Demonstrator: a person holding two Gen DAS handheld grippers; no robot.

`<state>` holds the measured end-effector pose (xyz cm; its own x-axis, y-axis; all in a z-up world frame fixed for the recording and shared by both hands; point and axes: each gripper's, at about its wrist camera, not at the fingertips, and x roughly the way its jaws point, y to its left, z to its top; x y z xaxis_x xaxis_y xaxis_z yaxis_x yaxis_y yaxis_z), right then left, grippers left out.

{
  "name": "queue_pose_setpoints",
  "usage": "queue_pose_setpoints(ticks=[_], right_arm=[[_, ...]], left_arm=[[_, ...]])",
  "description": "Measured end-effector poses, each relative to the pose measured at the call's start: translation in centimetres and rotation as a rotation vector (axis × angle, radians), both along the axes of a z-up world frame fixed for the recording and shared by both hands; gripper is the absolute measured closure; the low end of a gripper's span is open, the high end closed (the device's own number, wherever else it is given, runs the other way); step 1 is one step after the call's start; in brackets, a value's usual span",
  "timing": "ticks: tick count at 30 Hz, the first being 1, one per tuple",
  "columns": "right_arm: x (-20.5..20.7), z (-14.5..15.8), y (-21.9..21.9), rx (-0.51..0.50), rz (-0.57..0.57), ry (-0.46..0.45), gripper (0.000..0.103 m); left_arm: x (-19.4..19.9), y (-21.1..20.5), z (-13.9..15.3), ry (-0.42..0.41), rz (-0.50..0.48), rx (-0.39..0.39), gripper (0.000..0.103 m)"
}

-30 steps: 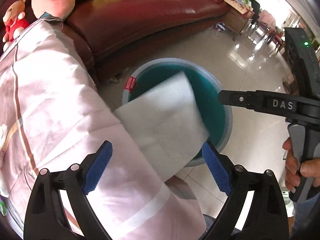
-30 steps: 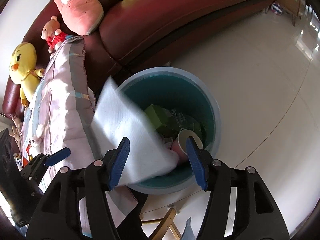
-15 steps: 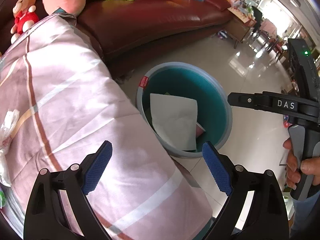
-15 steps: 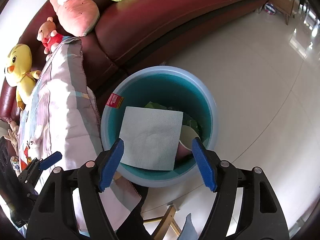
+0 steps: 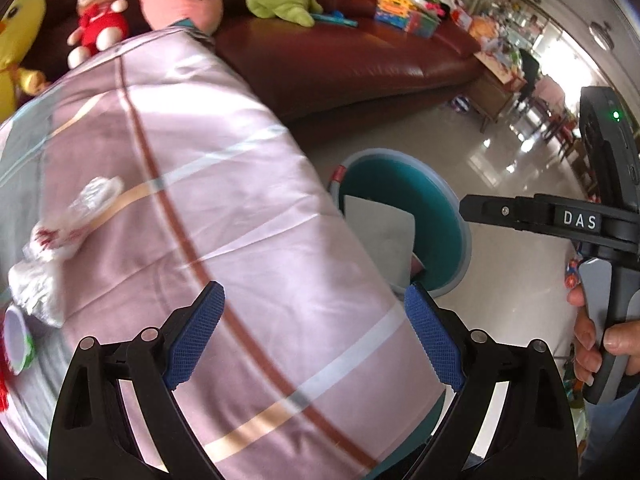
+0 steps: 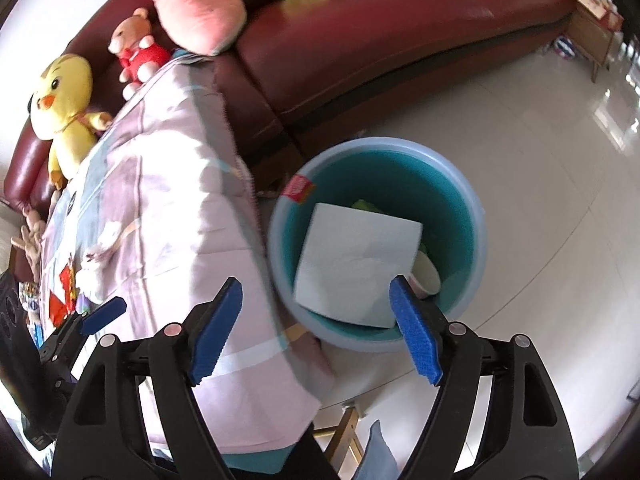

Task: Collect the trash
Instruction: 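Move both tools back over the table toward the plastic bag and red wrapper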

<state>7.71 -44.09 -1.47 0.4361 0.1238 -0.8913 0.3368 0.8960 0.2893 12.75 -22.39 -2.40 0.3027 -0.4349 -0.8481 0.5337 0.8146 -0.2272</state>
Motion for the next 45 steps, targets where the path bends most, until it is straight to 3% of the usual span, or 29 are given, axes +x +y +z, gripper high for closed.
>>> queue_pose_setpoints(ticks=[18, 33, 38, 45], right_arm=[[0.4, 2.2, 9.4, -0.030, 0.119, 0.029, 0.025], [2.1, 2.1, 15.7, -0.046, 0.216, 0.068, 0.025], [2.7, 1.8, 17.2, -0.042, 0.231, 0.085, 0.019], [3.9, 1.5, 19.1, -0.026, 0.249, 0.094, 0.018]], left_arm=[[-1.9, 10.4, 2.5, -0.024, 0.161, -0.071, 0.010], [-1.0, 18.4, 1.5, 0.012, 0.328, -0.118, 0.009], [-0.7, 19.8, 1.4, 0.022, 0.348, -0.116, 0.009], [-0.1, 22.0, 1.3, 0.020, 0.386, -0.101, 0.009]])
